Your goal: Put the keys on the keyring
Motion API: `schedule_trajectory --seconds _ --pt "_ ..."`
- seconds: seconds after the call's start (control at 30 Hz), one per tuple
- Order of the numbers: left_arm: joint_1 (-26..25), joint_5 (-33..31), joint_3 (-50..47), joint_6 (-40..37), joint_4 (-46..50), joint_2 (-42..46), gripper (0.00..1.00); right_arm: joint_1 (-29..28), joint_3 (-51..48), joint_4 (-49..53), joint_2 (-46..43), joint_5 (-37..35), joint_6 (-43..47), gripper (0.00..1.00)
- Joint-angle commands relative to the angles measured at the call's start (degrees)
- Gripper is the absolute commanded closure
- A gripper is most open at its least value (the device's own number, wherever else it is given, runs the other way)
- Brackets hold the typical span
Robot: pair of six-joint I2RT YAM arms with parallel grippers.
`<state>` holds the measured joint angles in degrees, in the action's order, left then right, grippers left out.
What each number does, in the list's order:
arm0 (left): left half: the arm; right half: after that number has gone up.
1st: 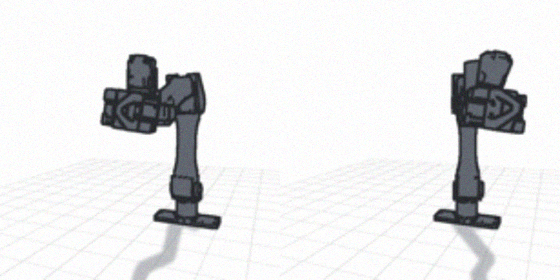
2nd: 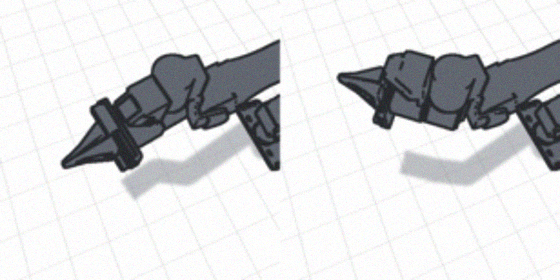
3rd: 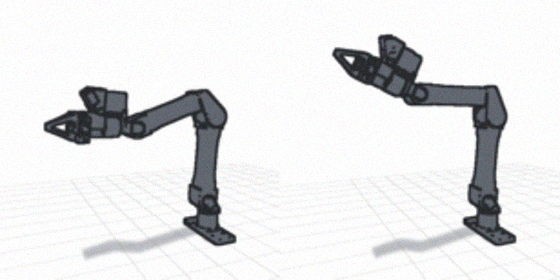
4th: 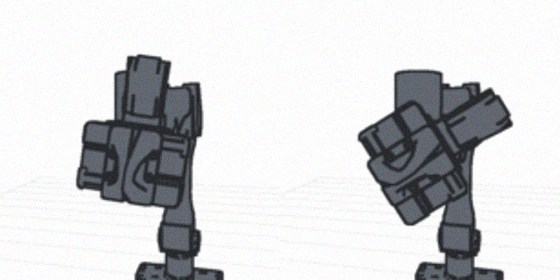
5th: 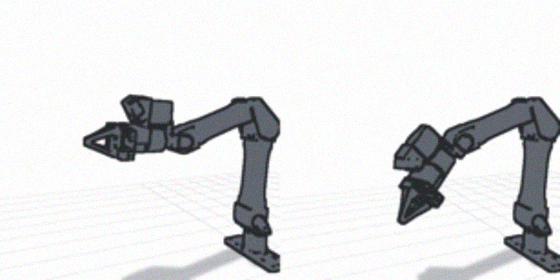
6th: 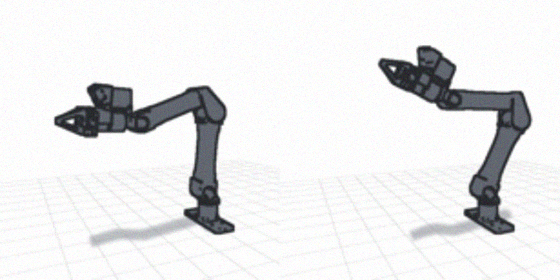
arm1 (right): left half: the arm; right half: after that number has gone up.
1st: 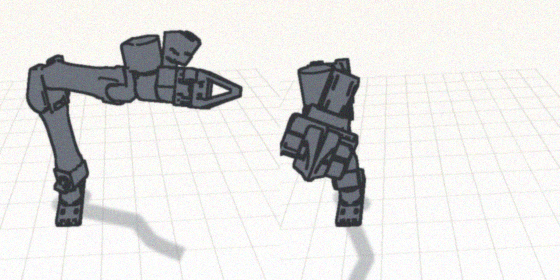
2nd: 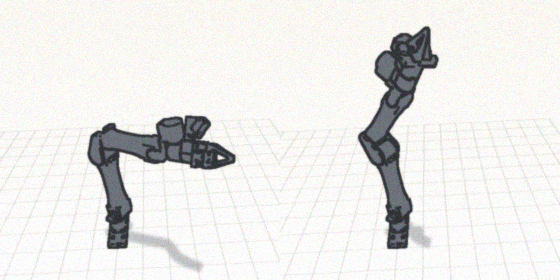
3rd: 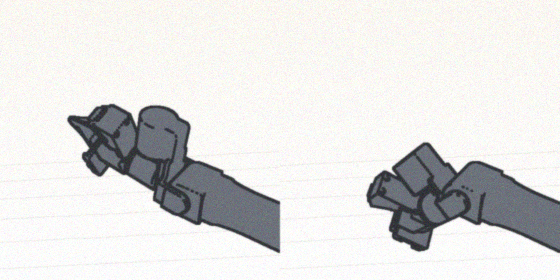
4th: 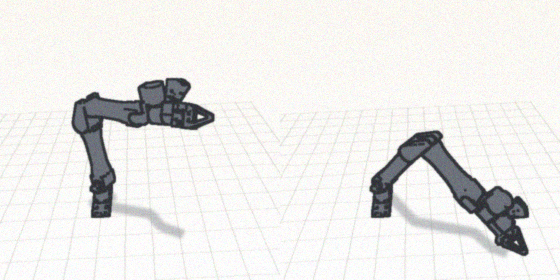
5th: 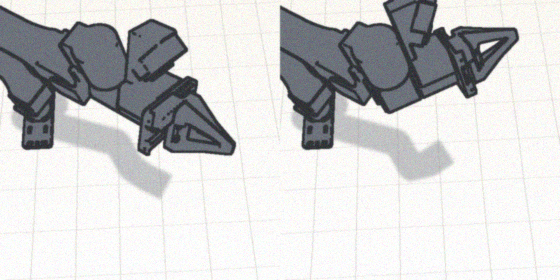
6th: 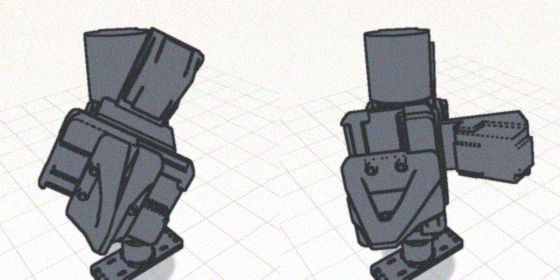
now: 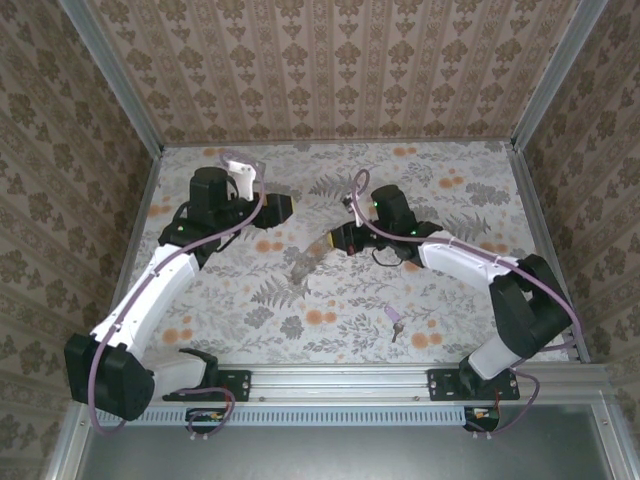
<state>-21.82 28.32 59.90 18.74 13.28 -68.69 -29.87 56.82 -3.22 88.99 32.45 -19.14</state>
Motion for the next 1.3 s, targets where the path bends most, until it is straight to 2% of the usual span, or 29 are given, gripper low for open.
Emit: schedule_trajectory --seconds 0.0,0.27,0.63,0.9,1.17,1.27 --pt "-0.2 6.7 3.1 -3.0 0.0 -1.0 0.33 1.0 4.2 3.0 -3.9 2.8 3.3 1.0" --pt "-0.1 18.1 7.8 -5.7 -1.1 -4.9 0.37 3.3 9.3 5.0 -7.4 6.2 4.9 1.0" --pt "0.3 20.9 13.0 -5.9 -1.5 -9.9 0.38 3.9 10.5 4.6 -7.7 8.8 5.0 1.0" --pt "0.5 15.8 9.0 -5.2 -1.8 -7.6 0.38 3.9 5.6 0.4 -4.4 8.8 2.6 1.0" --pt "2.0 7.2 3.8 -2.0 -3.2 -3.3 0.38 3.0 7.0 -4.8 6.1 11.2 0.1 1.0" --pt "2.4 6.1 2.6 -1.8 -2.8 -2.3 0.37 2.0 7.2 -5.2 8.5 12.5 0.2 1.0"
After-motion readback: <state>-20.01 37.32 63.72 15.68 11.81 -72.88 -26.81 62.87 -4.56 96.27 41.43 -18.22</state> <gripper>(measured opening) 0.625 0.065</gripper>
